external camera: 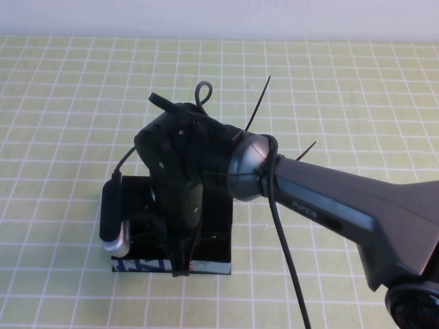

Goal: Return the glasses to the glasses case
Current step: Place the glasses in the glasses case

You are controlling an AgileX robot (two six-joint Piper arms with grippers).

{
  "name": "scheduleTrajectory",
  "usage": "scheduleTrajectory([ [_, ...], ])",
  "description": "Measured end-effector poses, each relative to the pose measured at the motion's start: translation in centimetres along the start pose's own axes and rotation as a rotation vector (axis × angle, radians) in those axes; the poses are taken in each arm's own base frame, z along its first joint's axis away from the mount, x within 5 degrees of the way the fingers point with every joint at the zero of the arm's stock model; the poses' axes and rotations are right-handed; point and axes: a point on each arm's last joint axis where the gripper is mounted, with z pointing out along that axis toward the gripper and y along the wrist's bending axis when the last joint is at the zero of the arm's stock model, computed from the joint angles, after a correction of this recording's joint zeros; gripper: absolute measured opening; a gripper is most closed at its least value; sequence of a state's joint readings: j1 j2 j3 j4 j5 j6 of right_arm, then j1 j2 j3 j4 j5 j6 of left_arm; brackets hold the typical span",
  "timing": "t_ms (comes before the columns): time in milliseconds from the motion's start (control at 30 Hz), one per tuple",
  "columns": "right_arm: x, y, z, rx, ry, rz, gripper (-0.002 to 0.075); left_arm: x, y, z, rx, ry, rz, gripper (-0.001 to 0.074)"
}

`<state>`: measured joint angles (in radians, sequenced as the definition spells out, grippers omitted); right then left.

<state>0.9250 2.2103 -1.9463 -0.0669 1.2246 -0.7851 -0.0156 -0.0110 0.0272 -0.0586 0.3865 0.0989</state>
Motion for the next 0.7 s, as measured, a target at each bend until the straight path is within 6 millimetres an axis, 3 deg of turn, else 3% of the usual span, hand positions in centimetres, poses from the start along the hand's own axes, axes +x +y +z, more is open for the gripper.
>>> scheduleTrajectory([
  [367,0.26,-0.26,-0.01,-0.001,-0.001,0.014,0.0038,0.00,0.00,0.00,0.000,0.000,0.000,-0.0004],
  [600,0.36,-0.46,0.22,-0.002,0.002,0.021,0.0266,0.00,0.00,0.00,0.000,0.000,0.000,-0.0004],
  [700,0.22,-0.73,-0.24,0.014,-0.009,0.022,0.0316,0.00,0.00,0.00,0.000,0.000,0.000,-0.0004],
])
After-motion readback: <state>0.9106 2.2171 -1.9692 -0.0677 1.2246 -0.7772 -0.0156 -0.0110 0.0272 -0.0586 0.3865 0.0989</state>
